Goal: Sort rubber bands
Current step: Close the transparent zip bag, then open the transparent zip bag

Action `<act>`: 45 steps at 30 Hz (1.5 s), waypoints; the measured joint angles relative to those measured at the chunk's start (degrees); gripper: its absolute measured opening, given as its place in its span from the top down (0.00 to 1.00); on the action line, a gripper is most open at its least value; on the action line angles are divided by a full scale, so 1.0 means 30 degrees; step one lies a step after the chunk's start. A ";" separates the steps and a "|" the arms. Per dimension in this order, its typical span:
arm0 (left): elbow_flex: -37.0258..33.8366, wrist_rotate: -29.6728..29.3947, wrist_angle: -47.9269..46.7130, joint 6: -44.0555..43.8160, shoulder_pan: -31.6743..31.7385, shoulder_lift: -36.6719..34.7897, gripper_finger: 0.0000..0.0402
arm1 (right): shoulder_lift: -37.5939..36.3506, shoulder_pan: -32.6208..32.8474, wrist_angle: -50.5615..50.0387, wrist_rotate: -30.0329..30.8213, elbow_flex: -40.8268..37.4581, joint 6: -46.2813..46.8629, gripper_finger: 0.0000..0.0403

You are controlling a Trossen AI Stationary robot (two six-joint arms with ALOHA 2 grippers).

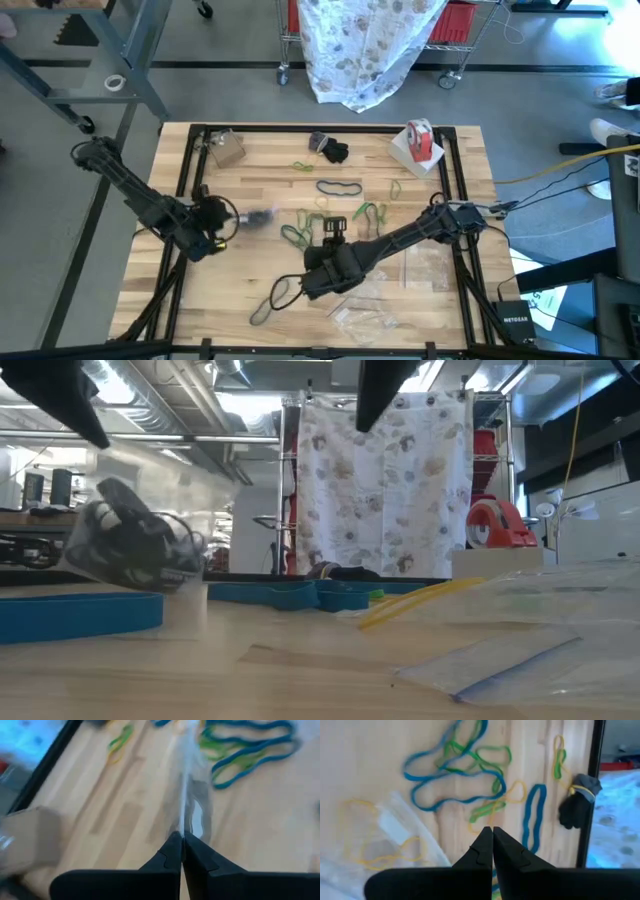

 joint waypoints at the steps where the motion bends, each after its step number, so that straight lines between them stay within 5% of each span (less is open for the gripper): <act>1: 0.0000 -0.0003 -0.0521 -0.0243 0.0124 0.0003 1.00 | 0.0000 -0.0111 -0.0004 0.0098 -0.0296 -0.0001 0.99; 16: -0.3614 0.1472 -0.0778 -0.2825 0.2940 -0.1441 0.97 | -0.0673 -0.3776 0.0661 0.0291 -0.4530 -0.2325 0.99; 29: -0.3017 0.4440 0.1747 -0.0948 0.4157 -0.2469 0.62 | -0.3015 -0.4328 0.1241 -0.2303 -0.5561 -0.3208 0.99; 35: -0.1432 0.3737 0.3737 0.0687 0.4122 -0.2841 0.56 | -0.7756 -0.2404 0.5477 -0.4178 -1.2018 -0.1067 0.99; 45: -0.1545 0.3676 1.5912 0.6971 0.4423 -0.0519 0.55 | -1.5091 0.1628 1.6949 -0.5050 -2.4694 0.6212 0.99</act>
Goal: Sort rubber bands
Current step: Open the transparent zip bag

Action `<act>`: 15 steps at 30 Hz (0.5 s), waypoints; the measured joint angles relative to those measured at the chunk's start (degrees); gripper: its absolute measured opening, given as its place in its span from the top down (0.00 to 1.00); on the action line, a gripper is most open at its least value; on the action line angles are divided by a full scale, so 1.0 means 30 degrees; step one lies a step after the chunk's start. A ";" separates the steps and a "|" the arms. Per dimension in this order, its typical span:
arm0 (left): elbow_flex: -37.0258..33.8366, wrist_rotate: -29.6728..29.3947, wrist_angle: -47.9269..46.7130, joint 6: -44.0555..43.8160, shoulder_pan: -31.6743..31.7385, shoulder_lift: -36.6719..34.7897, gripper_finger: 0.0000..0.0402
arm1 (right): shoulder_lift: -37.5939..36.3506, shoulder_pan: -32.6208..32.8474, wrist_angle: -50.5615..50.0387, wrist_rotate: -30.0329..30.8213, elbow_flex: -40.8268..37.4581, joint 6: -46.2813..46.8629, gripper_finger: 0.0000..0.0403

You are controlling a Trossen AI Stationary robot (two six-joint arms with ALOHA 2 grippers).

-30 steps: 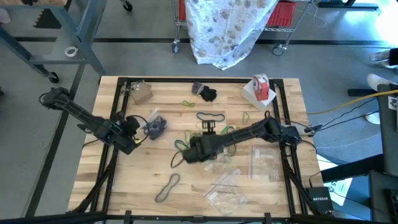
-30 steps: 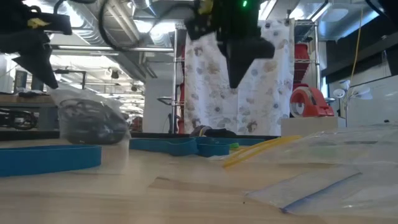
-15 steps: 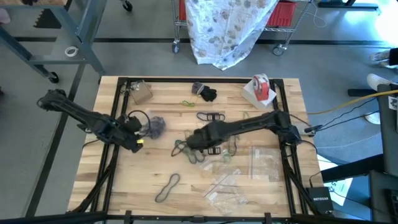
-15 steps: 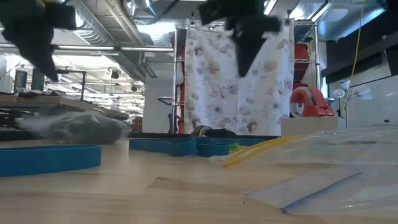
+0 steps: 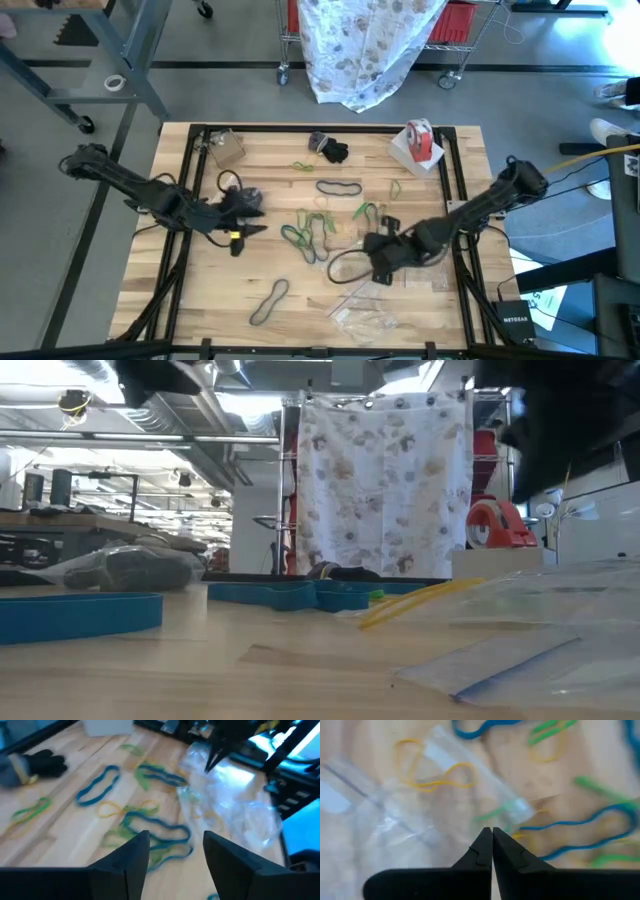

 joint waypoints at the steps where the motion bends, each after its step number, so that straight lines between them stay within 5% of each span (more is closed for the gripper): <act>1: 0.0000 0.0202 0.0625 0.0254 0.0059 0.0583 0.55 | -0.0261 0.0387 0.1120 -0.0039 -0.0793 0.0680 0.99; 8: -0.0015 0.2510 0.5854 0.0841 0.0653 0.5829 0.55 | -0.0200 0.1924 0.5945 -0.0641 -0.3621 0.1776 0.99; 15: 0.1769 0.8347 1.0906 0.1979 0.1925 1.2157 0.55 | 0.0114 0.1913 0.6201 -0.0531 -0.3754 0.1792 0.99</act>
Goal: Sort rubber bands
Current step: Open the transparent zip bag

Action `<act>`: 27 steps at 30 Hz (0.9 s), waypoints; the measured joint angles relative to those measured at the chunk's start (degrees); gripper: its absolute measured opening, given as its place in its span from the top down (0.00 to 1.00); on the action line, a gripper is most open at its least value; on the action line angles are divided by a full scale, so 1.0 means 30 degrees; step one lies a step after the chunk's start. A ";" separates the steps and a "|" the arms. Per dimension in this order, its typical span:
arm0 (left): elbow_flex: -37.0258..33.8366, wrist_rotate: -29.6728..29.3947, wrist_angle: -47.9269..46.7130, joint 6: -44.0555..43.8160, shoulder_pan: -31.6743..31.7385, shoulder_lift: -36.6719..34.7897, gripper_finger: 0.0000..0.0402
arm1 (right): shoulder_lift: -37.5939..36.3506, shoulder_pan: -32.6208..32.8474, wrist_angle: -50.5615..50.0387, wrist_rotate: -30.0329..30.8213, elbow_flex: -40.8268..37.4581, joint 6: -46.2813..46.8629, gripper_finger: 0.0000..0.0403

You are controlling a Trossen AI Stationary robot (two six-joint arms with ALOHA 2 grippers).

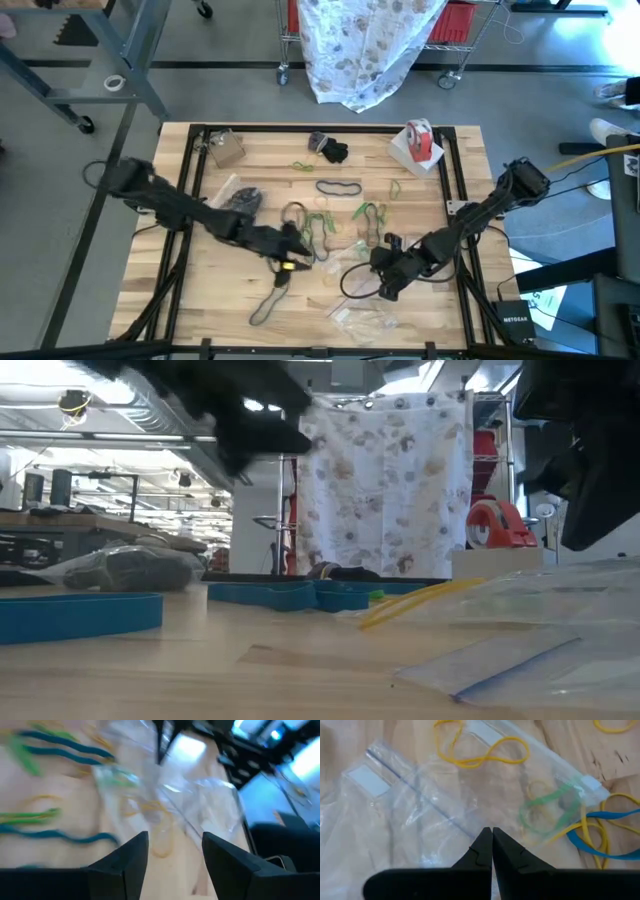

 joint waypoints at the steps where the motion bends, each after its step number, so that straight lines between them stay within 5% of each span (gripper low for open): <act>1: 0.0657 0.0796 -0.0099 0.0403 0.0228 0.0888 0.55 | 0.0019 0.0000 -0.0051 0.0167 -0.0006 -0.0006 0.99; 5: 0.3221 0.3047 -0.0652 0.2279 0.1001 0.4113 0.55 | 0.0019 -0.0007 -0.0027 0.0863 -0.0006 -0.0016 0.99; 15: 0.6747 0.3594 -0.1519 0.4791 0.1986 0.9060 0.55 | 0.0019 -0.0007 -0.0044 0.1220 -0.0006 0.0001 0.99; 27: 0.6837 0.0317 -1.0080 0.6359 0.2292 0.7476 0.55 | 0.2011 -0.0007 0.0358 -0.0020 0.0023 0.2441 0.99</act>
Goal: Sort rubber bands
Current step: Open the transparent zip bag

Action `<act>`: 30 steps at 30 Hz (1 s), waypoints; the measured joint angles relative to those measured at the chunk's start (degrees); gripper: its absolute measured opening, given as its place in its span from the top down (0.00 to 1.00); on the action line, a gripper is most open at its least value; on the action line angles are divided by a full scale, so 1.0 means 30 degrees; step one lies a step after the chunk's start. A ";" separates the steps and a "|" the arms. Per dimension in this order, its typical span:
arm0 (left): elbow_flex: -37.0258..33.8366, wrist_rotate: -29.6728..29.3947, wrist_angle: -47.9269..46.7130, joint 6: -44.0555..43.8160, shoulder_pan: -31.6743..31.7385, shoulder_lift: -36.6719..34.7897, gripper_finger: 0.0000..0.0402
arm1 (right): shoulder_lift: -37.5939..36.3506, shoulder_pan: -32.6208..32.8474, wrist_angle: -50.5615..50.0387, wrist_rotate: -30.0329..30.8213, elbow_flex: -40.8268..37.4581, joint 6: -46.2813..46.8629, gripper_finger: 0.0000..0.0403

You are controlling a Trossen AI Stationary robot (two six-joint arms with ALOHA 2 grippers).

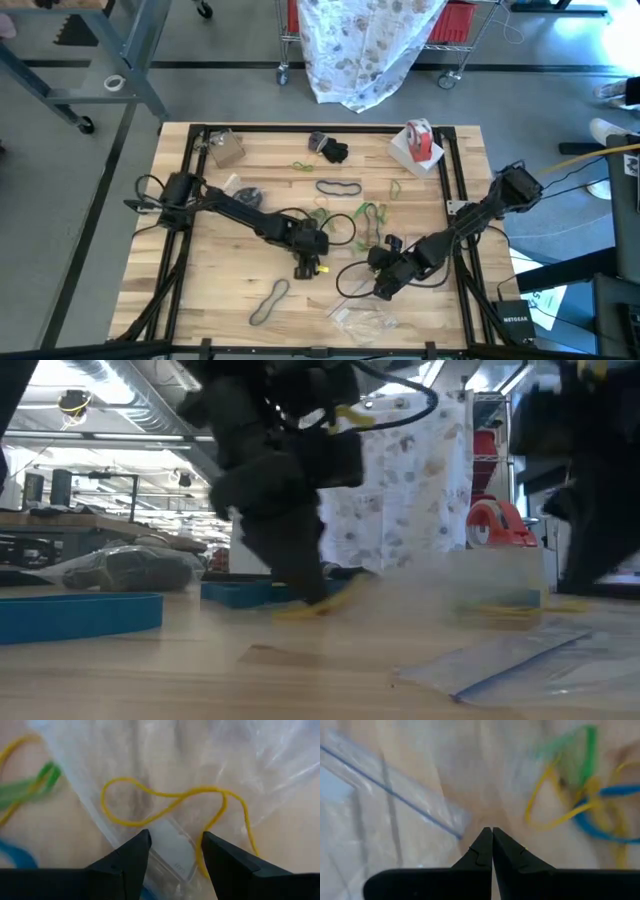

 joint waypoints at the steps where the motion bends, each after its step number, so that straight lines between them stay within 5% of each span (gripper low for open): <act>1: -0.0025 -0.0069 -0.0728 0.0216 0.0000 -0.0330 0.55 | 0.0363 0.0000 0.0032 -0.0384 0.0000 0.0195 0.99; 7: -0.0534 -0.1660 -0.4646 0.0912 0.0007 -0.1699 0.55 | 0.1308 -0.0006 0.0143 -0.2117 0.0124 0.1392 0.99; 11: -0.1004 -0.1769 -0.4254 0.0574 -0.0036 -0.1995 0.55 | 0.1179 -0.0035 -0.0417 -0.1769 0.0898 0.1158 0.99; 18: -0.1189 -0.1718 -0.0289 0.0930 -0.0714 -0.2117 0.55 | 0.1253 -0.1027 0.2105 0.4792 0.2943 -0.2860 0.99; 21: -0.1189 -0.1714 0.0191 0.0926 -0.0780 -0.2117 0.55 | 0.1711 -0.2004 0.3552 0.5716 0.2994 -0.3983 0.99; 30: -0.2302 -0.1727 -0.0066 0.0113 -0.0750 -0.2110 0.55 | 0.4144 -0.3481 0.2762 0.0653 0.2965 -0.3607 0.99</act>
